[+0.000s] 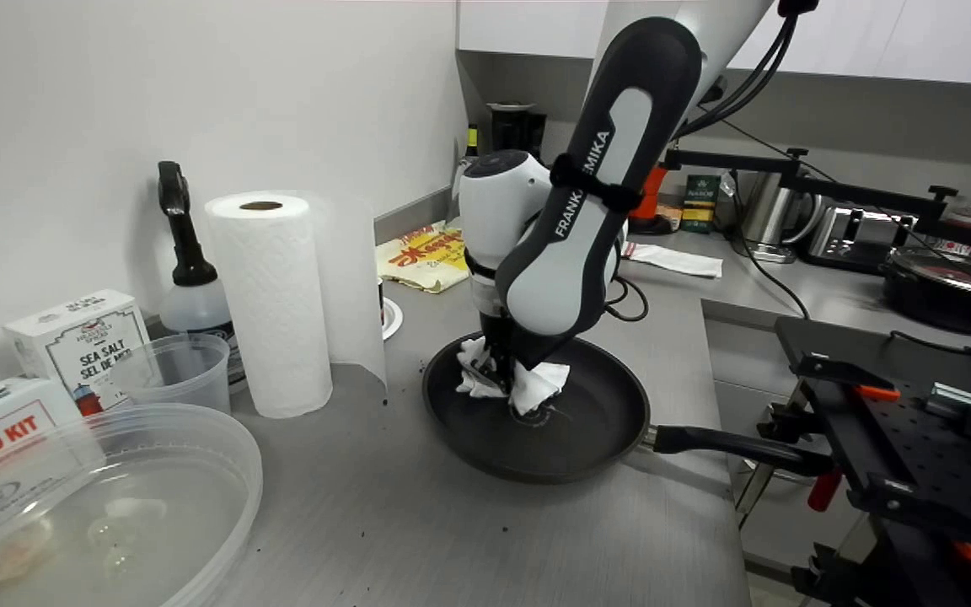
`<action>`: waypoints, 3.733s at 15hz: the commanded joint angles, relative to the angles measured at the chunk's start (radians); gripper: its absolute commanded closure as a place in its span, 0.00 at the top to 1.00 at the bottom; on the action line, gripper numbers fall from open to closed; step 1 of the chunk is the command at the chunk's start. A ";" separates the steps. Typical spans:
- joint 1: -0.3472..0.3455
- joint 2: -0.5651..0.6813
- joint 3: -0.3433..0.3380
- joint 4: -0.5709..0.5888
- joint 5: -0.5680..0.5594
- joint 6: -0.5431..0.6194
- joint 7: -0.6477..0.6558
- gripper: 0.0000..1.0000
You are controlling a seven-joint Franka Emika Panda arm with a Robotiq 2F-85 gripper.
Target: Pick up the towel and wide the frying pan
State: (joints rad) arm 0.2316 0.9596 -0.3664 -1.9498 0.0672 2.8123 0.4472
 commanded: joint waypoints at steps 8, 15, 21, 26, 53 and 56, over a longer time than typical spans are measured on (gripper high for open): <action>0.179 0.113 -0.187 0.017 -0.062 0.109 0.093 0.05; 0.332 0.147 -0.339 -0.019 -0.042 0.208 0.080 0.05; 0.326 0.053 -0.293 -0.072 -0.022 0.221 -0.005 0.05; 0.194 -0.129 -0.076 -0.087 -0.001 0.208 -0.061 0.05; 0.085 -0.134 0.368 -0.023 0.108 -0.129 0.069 0.05; 0.055 -0.144 0.403 -0.034 0.129 -0.144 0.054 0.05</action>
State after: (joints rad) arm 0.3219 0.8353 -0.0025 -1.9823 0.1589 2.7097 0.5319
